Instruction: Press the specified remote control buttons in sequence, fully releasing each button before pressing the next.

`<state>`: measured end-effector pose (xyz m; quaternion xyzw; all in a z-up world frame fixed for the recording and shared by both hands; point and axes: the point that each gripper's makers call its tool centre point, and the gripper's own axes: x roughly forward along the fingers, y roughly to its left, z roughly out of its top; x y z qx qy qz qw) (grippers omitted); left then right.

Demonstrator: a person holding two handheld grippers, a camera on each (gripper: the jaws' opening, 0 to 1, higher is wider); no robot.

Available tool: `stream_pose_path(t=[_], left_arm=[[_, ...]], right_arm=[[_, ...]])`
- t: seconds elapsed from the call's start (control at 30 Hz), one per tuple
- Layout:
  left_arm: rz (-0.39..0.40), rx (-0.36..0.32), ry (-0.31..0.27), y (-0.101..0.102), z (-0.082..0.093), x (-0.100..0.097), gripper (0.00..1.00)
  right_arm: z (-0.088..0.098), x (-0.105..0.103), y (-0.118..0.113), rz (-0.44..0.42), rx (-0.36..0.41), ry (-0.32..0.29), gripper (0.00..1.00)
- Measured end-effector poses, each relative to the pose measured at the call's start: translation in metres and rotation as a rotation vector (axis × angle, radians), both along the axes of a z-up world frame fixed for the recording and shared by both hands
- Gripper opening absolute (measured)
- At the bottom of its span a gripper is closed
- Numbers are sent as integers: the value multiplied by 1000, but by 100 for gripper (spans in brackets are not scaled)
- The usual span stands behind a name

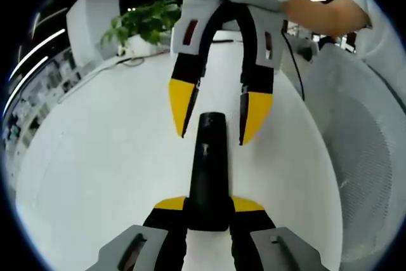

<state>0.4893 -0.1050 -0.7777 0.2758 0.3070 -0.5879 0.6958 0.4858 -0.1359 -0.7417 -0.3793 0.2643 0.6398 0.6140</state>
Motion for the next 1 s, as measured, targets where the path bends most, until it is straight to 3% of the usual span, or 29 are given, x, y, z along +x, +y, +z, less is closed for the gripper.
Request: stream_pose_path(t=[1.0], left_arm=[[0,-1,4,-2,0,-1,24]], right_arm=[[-14,7,-44,-77,-9,39,31]])
